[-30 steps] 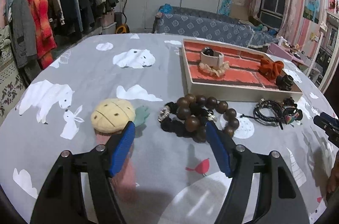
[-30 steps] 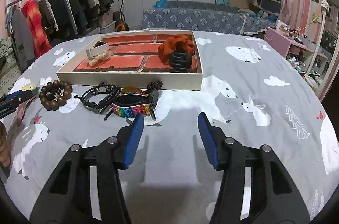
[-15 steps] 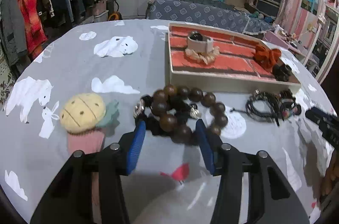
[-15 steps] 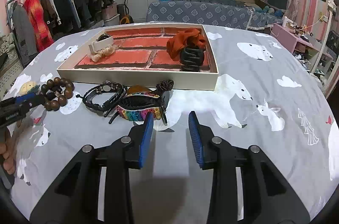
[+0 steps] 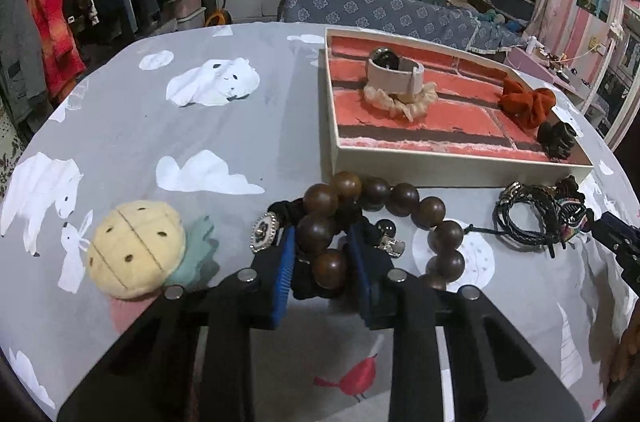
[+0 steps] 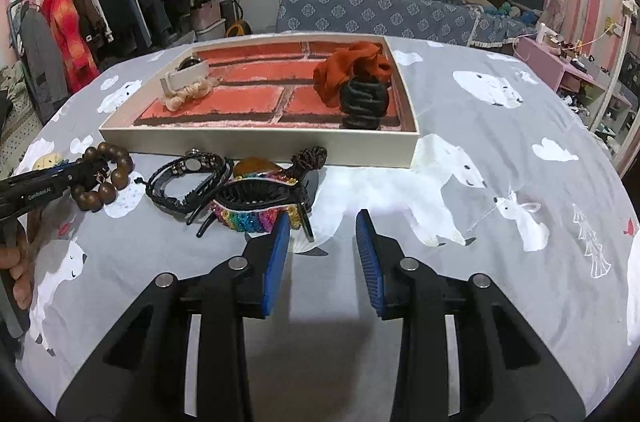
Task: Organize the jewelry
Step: 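Grasp the wooden bead bracelet with the left tool while the right tool reaches the rainbow bracelet, then lift the bead and rainbow bracelets with both tools and lower them into the tray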
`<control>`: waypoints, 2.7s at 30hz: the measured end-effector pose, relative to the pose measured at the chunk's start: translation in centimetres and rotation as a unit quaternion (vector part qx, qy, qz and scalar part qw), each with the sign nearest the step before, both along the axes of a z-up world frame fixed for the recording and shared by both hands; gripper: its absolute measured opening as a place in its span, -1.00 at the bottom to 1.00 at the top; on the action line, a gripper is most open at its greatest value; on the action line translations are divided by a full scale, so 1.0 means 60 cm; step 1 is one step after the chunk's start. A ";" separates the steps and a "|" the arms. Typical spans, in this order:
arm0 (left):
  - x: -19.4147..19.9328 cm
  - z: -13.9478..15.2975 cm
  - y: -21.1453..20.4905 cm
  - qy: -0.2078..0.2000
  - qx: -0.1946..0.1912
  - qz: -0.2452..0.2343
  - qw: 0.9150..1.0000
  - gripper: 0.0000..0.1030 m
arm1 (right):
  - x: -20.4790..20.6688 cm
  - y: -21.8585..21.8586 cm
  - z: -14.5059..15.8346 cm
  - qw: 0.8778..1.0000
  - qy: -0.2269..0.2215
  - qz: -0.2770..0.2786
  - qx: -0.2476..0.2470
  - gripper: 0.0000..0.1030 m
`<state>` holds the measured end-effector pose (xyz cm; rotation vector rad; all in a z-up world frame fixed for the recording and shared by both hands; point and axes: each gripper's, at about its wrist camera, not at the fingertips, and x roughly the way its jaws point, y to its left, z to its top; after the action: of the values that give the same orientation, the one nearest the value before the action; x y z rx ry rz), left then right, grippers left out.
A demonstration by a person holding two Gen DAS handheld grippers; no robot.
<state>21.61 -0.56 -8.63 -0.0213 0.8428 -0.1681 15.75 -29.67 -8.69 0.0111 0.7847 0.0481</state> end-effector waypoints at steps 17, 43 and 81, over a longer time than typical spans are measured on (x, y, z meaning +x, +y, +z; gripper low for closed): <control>-0.005 0.003 0.006 -0.007 -0.019 -0.008 1.000 -0.53 | 0.033 -0.001 -0.024 0.998 0.051 0.021 0.022 -0.81; -0.068 0.081 0.002 -0.069 -0.037 -0.024 0.997 -0.62 | -0.023 0.003 0.046 0.998 -0.047 0.030 0.019 -0.93; -0.106 0.166 -0.018 -0.124 -0.025 -0.050 0.991 -0.62 | -0.087 -0.011 0.119 0.997 -0.059 0.020 -0.041 -0.93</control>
<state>15.26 -1.64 1.32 -0.0050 0.5924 -0.2796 10.51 -30.32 -1.54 -0.0844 0.6690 0.0544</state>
